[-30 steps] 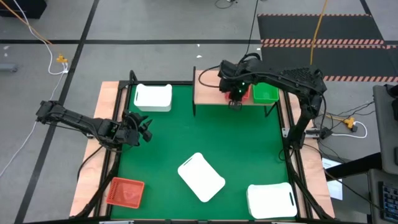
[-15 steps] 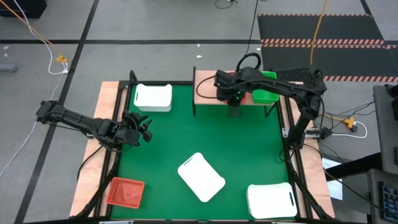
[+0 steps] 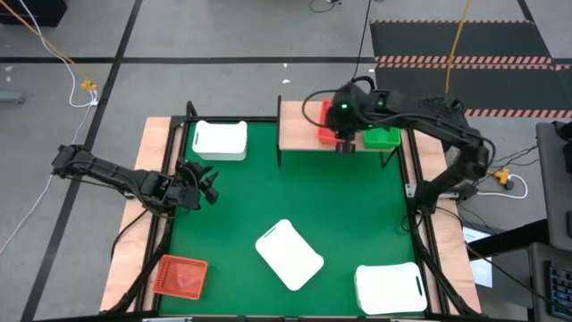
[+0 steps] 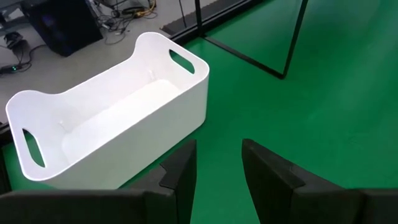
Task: Stack baskets on shelf by color
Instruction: Stack the orange bin on top of the orange bin on the shelf
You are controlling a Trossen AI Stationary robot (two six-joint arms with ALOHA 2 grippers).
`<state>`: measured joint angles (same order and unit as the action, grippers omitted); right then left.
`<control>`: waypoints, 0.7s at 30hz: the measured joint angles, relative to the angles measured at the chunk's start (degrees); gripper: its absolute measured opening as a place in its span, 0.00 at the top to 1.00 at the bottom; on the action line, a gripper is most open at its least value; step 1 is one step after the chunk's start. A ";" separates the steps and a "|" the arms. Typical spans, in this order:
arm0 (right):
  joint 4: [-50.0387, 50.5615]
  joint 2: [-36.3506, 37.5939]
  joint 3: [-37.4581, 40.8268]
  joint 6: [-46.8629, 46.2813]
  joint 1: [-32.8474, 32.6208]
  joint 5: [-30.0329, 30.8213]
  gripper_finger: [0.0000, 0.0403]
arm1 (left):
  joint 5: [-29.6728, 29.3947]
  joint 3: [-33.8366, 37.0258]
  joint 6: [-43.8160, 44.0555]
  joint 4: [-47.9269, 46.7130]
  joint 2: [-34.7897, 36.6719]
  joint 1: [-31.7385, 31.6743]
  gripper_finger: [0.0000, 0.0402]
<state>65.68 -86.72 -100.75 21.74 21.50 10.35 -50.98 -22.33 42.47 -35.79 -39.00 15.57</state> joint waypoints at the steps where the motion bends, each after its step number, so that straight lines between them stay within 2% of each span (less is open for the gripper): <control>1: -0.44 0.86 0.00 0.00 -0.05 -0.16 0.68 | 0.03 0.00 0.20 0.00 0.01 0.00 0.67; 4: -3.23 2.48 0.87 -1.73 -1.38 -7.30 0.64 | 0.42 0.00 0.75 -0.02 0.00 0.04 0.67; 6: -8.92 3.14 3.75 -2.67 -3.46 -13.46 0.63 | 0.42 0.00 1.07 -0.02 0.02 0.04 0.67; 8: -16.48 3.35 7.85 -2.39 -6.83 -17.09 0.64 | 0.44 0.00 1.23 -0.02 0.00 0.04 0.67; 15: -48.21 2.12 22.37 1.91 -20.05 -18.05 0.64 | 4.59 0.07 3.87 -0.02 -0.35 1.21 0.67; 18: -60.47 -0.54 24.69 2.30 -24.71 -18.14 0.63 | 5.10 1.52 6.49 0.07 -1.36 3.36 0.67; 21: -67.09 -5.40 24.76 1.96 -27.54 -18.17 0.62 | 6.76 3.23 11.05 -0.02 -3.00 5.75 0.67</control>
<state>-1.41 -92.12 -75.99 23.70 -6.04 -7.81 -44.22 -19.10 53.52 -35.81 -42.00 21.33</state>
